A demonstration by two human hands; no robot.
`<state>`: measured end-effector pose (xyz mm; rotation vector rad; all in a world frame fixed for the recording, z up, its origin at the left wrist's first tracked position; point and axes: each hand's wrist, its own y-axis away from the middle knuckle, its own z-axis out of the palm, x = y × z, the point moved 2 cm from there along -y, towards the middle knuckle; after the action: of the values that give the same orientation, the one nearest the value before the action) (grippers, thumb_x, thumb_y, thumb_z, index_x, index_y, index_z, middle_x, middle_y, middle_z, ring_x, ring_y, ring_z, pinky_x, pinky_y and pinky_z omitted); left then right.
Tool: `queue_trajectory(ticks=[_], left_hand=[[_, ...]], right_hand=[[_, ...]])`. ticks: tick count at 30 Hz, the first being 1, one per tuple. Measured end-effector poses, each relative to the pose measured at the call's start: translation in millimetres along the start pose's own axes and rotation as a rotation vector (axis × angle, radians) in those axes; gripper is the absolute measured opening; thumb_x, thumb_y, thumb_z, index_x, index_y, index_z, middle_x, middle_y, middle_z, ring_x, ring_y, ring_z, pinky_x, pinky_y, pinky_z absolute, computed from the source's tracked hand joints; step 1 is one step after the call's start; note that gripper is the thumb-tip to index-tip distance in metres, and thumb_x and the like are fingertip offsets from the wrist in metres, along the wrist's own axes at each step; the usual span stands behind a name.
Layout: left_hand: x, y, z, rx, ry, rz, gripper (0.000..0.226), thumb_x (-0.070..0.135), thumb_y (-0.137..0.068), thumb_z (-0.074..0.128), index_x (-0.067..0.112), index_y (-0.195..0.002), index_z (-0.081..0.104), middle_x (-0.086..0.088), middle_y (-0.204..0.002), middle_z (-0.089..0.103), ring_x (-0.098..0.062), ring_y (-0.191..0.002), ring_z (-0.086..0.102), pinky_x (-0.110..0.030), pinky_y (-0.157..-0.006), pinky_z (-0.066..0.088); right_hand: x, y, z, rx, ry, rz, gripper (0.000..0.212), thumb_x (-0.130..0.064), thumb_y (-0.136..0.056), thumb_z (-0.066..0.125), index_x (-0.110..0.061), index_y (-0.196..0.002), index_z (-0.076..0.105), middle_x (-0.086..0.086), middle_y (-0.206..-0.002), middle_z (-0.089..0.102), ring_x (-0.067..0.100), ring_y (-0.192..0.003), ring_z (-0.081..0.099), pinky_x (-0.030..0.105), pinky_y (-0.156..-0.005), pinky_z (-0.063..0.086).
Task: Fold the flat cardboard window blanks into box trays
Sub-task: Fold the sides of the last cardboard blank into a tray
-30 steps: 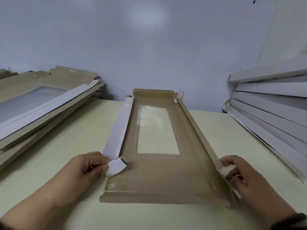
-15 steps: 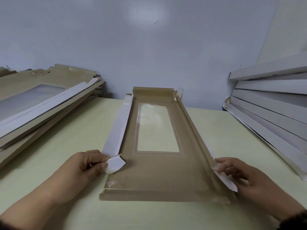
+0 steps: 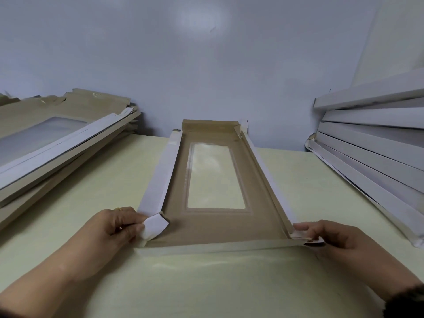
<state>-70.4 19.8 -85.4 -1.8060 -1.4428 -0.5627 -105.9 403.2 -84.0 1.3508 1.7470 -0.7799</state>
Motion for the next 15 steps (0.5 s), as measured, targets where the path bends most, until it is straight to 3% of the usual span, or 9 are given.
queue_trajectory(ticks=[6, 11, 15], left_hand=[[-2, 2, 0, 0.009, 0.020, -0.029, 0.044, 0.001, -0.089, 0.054, 0.037, -0.070, 0.071, 0.016, -0.061, 0.057, -0.001, -0.058, 0.050, -0.007, -0.055, 0.037], [0, 1, 2, 0.005, -0.020, 0.027, 0.048, 0.001, -0.088, 0.056, 0.041, -0.066, 0.070, 0.013, -0.080, 0.058, -0.006, -0.066, 0.051, -0.011, -0.055, 0.037], [3, 1, 8, -0.021, -0.022, 0.096, 0.058, -0.001, -0.088, 0.054, 0.054, -0.079, 0.068, 0.013, -0.085, 0.053, -0.003, -0.071, 0.052, -0.008, -0.057, 0.039]], right_hand=[[-1, -1, 0, 0.066, -0.074, 0.021, 0.017, 0.006, -0.085, 0.056, -0.006, -0.077, 0.066, -0.008, -0.094, 0.073, 0.004, -0.087, 0.067, 0.006, -0.070, 0.045], [-6, 0, 8, 0.145, -0.092, -0.006, 0.013, 0.008, -0.082, 0.059, -0.002, -0.077, 0.067, 0.016, -0.081, 0.070, 0.013, -0.069, 0.060, 0.015, -0.063, 0.041], [-12, -3, 20, 0.221, -0.038, -0.073, 0.020, 0.001, -0.077, 0.067, -0.016, -0.067, 0.068, 0.011, -0.072, 0.068, 0.018, -0.063, 0.058, 0.019, -0.060, 0.039]])
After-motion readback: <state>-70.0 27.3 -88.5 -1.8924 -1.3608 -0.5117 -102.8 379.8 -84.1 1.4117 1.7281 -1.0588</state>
